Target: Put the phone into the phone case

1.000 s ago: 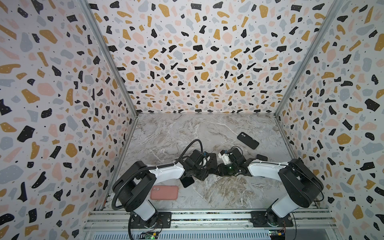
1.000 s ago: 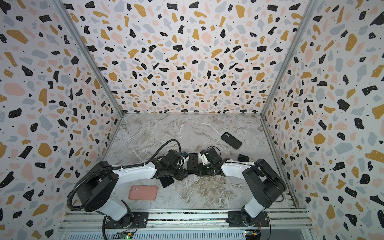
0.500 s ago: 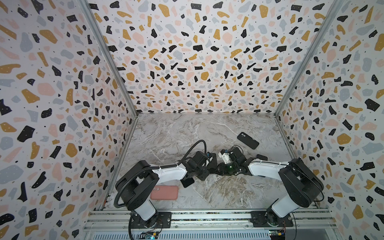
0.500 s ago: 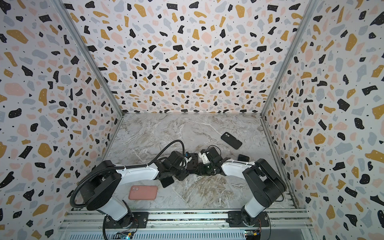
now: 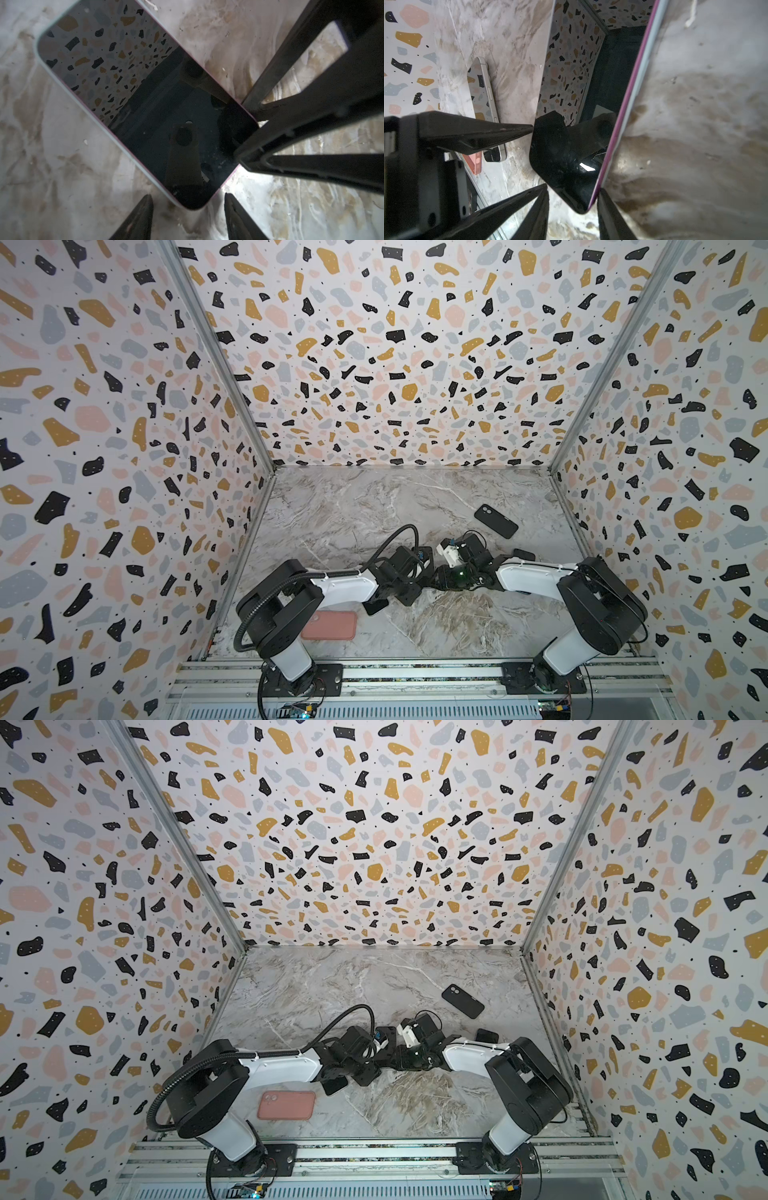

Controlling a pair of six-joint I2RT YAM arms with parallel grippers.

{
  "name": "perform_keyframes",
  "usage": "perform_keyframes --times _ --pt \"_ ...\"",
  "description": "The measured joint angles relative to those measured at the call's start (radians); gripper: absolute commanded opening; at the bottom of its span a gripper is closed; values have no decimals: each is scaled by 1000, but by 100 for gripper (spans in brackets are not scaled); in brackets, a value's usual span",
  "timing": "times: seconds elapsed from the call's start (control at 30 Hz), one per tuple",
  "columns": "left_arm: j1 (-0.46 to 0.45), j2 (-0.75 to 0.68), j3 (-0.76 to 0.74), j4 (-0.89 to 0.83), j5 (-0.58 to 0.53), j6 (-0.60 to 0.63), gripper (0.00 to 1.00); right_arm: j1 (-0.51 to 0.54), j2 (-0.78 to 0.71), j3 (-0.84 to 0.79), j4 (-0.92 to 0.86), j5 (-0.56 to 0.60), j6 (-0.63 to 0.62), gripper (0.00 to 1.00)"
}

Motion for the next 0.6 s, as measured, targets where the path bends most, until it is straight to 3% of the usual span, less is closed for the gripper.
perform_keyframes --times 0.2,0.43,0.6 --pt "-3 17 17 0 -3 0 53 0 0 0 0 0 0 40" --pt "-2 42 45 -6 -12 -2 39 0 0 2 -1 5 1 40" --pt "-2 42 46 -9 -15 -1 34 0 0 2 0 16 2 39"
